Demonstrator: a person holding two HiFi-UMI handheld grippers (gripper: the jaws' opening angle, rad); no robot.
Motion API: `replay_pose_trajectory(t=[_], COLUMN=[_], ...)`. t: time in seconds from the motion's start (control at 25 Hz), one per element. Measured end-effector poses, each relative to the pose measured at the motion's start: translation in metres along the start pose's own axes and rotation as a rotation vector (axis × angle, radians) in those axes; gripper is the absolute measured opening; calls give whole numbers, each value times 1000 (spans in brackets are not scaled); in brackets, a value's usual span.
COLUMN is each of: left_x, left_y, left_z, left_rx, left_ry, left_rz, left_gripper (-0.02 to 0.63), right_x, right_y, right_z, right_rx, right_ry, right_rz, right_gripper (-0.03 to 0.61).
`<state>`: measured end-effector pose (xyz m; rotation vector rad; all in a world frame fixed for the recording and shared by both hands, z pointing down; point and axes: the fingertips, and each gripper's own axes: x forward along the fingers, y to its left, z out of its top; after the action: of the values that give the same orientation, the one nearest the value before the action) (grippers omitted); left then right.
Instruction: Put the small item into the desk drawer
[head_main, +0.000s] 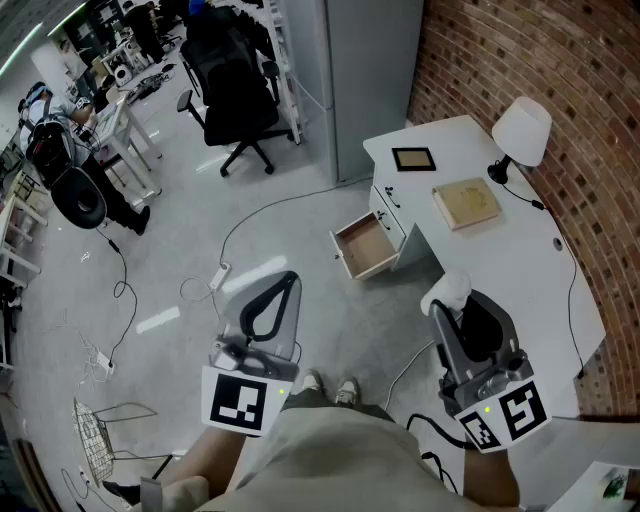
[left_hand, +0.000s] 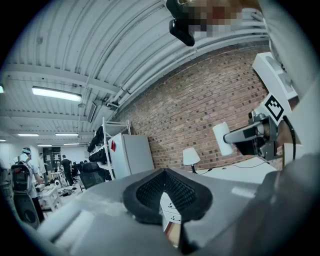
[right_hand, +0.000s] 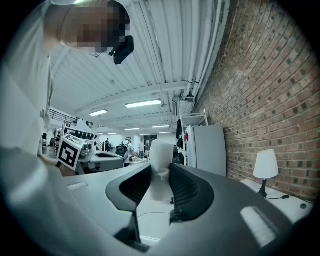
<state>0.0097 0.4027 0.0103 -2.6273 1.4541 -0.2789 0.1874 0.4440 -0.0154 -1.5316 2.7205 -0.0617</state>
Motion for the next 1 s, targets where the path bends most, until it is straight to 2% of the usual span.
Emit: replay_pose_trajectory(t=[0.2, 1.0], left_x=[-4, 8], left_y=[0, -8], left_z=[-1, 1], left_rx=[5, 13], left_ry=[-3, -11], left_rz=[0, -27], left_gripper=[3, 3], right_x=[-4, 8], right_y=[1, -1], right_z=[-2, -11], right_rx=[35, 38], right_ry=[-10, 19], right_rz=[1, 21], right_gripper=[123, 123])
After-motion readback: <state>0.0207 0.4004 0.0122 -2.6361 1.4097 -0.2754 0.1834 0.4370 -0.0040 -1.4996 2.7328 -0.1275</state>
